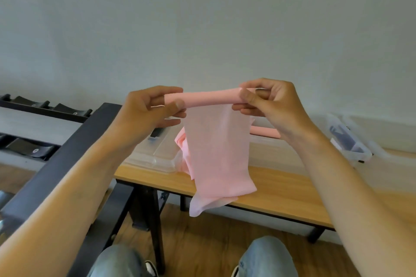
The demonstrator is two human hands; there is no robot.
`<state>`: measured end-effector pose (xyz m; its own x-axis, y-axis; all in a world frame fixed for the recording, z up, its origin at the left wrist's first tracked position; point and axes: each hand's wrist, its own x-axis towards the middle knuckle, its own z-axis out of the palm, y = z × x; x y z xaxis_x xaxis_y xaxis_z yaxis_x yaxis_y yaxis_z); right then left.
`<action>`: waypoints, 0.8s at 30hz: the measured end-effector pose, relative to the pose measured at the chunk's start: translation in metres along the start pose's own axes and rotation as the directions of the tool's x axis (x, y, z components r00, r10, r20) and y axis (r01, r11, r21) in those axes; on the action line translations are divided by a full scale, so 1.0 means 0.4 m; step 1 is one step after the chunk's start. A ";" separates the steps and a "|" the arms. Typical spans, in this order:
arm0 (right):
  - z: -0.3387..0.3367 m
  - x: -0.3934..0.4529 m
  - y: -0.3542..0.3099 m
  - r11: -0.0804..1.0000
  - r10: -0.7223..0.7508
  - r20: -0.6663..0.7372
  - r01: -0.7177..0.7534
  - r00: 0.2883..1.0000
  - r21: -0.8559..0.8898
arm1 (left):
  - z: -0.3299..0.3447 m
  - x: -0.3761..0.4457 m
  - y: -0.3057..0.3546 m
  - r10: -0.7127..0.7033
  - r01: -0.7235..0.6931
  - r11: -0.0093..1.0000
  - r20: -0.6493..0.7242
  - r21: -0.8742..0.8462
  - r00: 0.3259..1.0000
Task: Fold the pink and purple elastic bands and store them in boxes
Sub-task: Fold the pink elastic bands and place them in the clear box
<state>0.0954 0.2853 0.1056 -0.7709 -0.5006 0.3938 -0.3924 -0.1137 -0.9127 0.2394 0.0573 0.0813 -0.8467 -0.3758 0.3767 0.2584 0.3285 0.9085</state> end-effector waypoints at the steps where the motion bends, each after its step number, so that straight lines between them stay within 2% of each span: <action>1: -0.002 -0.012 0.007 0.999 -0.006 0.012 0.007 1.000 -0.032 | -0.002 -0.015 -0.010 -0.011 0.011 1.000 0.023 0.001 1.000; 4: -0.004 -0.058 0.008 0.994 -0.037 0.024 0.039 0.999 -0.101 | -0.005 -0.061 -0.027 -0.015 0.015 1.000 0.070 0.001 0.997; 6: 0.003 -0.097 0.003 0.992 -0.083 0.023 0.085 0.996 -0.088 | 0.002 -0.095 -0.036 -0.030 0.033 0.999 0.073 -0.042 0.997; 11: 0.017 -0.204 0.046 0.976 -0.147 0.022 0.148 0.989 -0.160 | 0.027 -0.190 -0.073 -0.084 0.085 0.987 0.014 -0.133 0.996; 15: 0.010 -0.269 0.117 0.947 -0.063 0.038 0.071 0.997 -0.315 | 0.056 -0.249 -0.119 -0.140 0.137 0.988 -0.042 -0.073 0.989; 19: 0.014 -0.321 0.166 0.878 0.034 0.120 0.027 0.992 -0.477 | 0.065 -0.300 -0.156 -0.224 0.225 0.974 0.037 -0.038 0.974; 21: 0.016 -0.344 0.181 0.877 0.078 0.151 0.004 0.985 -0.480 | 0.063 -0.321 -0.176 -0.268 0.270 0.963 0.060 -0.014 0.961; 24: 0.019 -0.385 0.204 0.915 0.135 0.125 -0.076 0.983 -0.396 | 0.069 -0.354 -0.194 -0.316 0.317 0.948 0.092 0.008 0.944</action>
<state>0.1861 0.3466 -0.0305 -0.7482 -0.6145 0.2501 -0.4996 0.2739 -0.8218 0.3264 0.1091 -0.0477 -0.9241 -0.3786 0.0517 -0.0269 0.1994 0.9795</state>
